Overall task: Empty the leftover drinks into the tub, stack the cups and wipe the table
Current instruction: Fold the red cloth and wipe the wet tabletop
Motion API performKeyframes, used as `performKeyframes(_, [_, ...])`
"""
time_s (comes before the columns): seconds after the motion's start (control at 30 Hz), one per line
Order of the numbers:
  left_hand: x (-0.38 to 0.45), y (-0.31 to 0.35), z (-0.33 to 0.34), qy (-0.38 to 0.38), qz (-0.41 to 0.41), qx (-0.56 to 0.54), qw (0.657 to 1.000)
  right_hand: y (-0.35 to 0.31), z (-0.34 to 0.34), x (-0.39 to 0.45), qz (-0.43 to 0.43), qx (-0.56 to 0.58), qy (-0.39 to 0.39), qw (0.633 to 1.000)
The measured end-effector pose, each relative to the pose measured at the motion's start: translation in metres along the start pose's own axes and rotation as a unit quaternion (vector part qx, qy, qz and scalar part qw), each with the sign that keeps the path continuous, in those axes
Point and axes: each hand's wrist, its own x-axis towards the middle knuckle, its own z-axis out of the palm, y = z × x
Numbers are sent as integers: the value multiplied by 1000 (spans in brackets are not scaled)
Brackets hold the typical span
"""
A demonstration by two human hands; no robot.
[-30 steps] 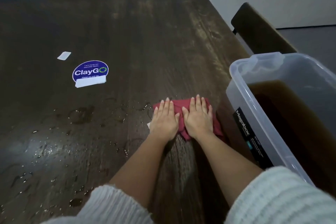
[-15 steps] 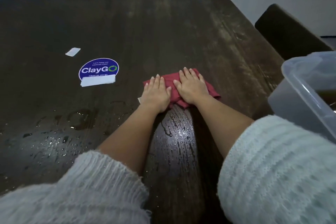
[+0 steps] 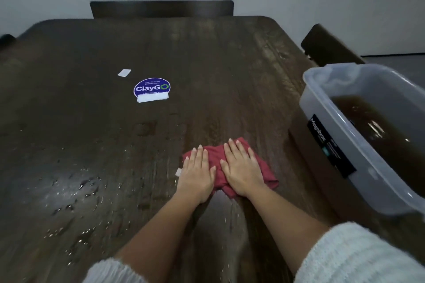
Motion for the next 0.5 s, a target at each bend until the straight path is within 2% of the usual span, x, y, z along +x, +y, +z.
performKeyframes(0.33, [-166,-4,40,-10,64,29,997,-50,45,-172,35,19,-9,999])
performKeyframes(0.43, [-207,-7,49,28,90,8,996,-62,52,-214,49,43,61,996])
performKeyframes(0.5, [-230,-7,59,83,125,-6,989,-66,61,-237,41,47,112,992])
